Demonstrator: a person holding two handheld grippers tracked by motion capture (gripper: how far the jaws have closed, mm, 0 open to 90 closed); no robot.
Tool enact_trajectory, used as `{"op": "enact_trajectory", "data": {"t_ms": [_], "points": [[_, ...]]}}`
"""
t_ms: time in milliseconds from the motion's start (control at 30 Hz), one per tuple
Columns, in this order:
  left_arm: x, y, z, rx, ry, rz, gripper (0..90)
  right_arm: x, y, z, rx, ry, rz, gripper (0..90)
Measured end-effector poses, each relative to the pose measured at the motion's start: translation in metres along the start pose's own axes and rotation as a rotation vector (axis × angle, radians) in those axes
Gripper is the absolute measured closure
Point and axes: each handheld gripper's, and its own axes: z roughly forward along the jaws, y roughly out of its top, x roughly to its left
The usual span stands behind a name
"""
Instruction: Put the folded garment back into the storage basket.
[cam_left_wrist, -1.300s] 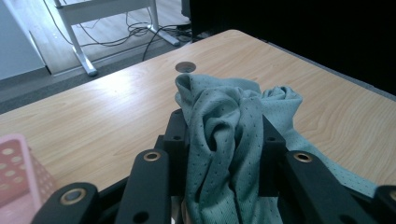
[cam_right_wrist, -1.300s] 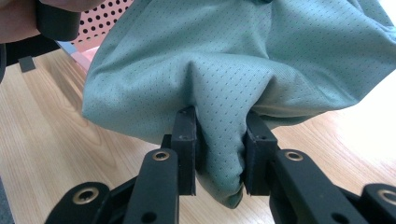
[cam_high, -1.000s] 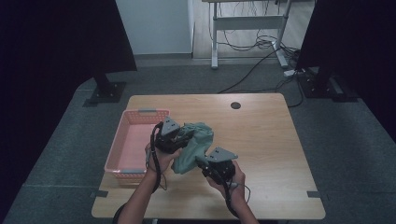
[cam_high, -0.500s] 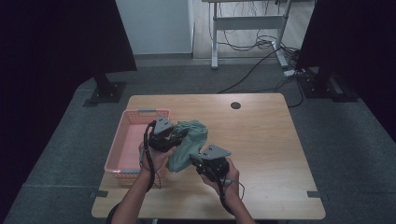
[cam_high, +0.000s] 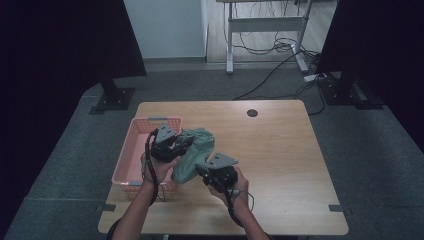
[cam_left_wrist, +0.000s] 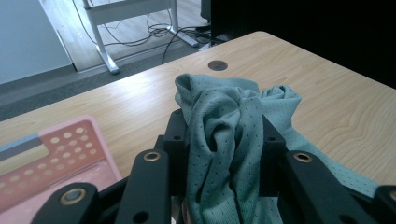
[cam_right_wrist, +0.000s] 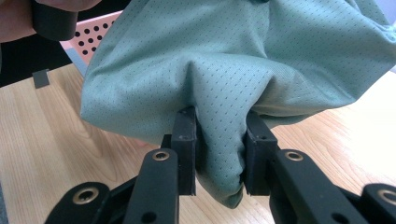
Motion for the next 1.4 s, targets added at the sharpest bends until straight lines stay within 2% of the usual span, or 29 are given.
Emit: {"op": "enact_trajectory", "data": {"t_ms": [700, 1400], "points": [[0.028, -0.011, -0.017, 0.0, 0.045, -0.025, 64.6, 0.013, 0.014, 0.03, 0.004, 0.027, -0.02, 70.1], [0.051, -0.015, -0.028, -0.003, 0.076, -0.034, 64.6, 0.023, 0.029, 0.051, -0.006, 0.04, -0.026, 70.0]]}}
